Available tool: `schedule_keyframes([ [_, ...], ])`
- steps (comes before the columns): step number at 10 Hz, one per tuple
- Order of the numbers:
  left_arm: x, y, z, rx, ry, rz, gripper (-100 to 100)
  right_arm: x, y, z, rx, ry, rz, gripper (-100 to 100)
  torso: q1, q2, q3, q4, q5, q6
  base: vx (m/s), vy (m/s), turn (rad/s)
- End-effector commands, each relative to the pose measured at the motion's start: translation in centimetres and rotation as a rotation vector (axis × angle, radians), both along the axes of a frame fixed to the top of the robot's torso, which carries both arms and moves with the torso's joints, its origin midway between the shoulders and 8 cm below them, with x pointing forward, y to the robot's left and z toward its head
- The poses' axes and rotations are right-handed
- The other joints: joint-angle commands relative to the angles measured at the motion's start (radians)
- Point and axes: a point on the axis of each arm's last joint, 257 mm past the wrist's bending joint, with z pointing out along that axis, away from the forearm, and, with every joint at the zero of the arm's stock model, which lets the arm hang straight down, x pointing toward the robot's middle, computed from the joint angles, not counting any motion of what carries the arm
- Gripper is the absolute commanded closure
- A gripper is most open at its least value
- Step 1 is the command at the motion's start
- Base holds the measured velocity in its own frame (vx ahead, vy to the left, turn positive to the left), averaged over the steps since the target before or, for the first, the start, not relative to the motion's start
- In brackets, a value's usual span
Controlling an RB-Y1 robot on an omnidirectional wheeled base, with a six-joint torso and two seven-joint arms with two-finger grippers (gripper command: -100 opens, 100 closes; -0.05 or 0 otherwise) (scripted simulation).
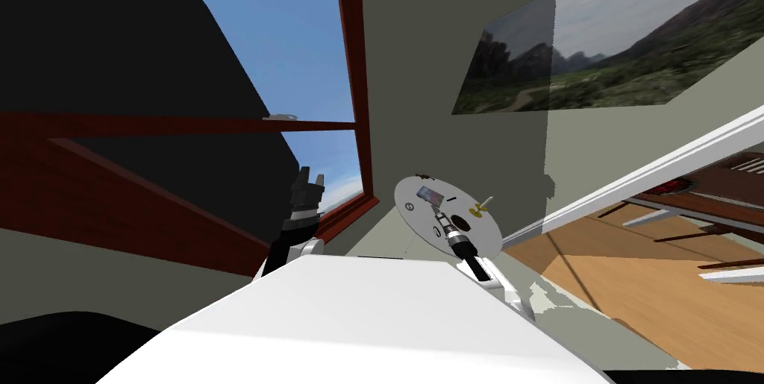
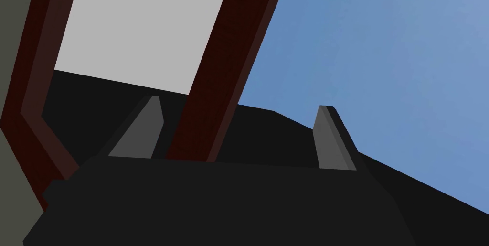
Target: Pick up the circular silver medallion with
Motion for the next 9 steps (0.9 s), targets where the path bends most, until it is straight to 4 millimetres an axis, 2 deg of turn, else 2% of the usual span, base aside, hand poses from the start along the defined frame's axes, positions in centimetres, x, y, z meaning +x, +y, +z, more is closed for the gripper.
schedule_keyframes([
  [1,0.0,0.0,0.0,0.000,0.000,0.000,0,-0.4,-0.8,-2.0,-0.014,0.043,-0.011,-100,0.000,0.000,0.000,0.000,0.000,0.000,-0.017,0.001,0.166],
  [2,0.0,0.0,0.0,0.000,0.000,0.000,0,-0.5,-1.0,-2.2,-0.014,0.049,-0.013,-100,0.000,0.000,0.000,0.000,0.000,0.001,-0.008,-0.001,-0.013],
  [6,0.0,0.0,0.0,0.000,0.000,0.000,0,-2.6,-4.2,-7.5,-0.082,0.184,-0.033,-100,0.000,0.000,0.000,0.000,0.000,0.000,-0.014,0.009,0.205],
  [7,0.0,0.0,0.0,0.000,0.000,0.000,0,-2.6,-4.2,-7.5,-0.082,0.184,-0.033,-100,0.000,0.000,0.000,0.000,0.000,0.001,-0.005,0.002,-0.019],
  [8,0.0,0.0,0.0,0.000,0.000,0.000,0,-3.6,-5.5,-9.3,-0.117,0.237,-0.034,-100,0.000,0.000,0.000,0.000,0.000,0.001,-0.007,0.014,0.289],
  [9,0.0,0.0,0.0,0.000,0.000,0.000,0,-4.0,-5.8,-10.0,-0.116,0.253,-0.042,-100,0.000,0.000,0.000,0.000,0.000,0.000,-0.003,0.004,0.171],
])
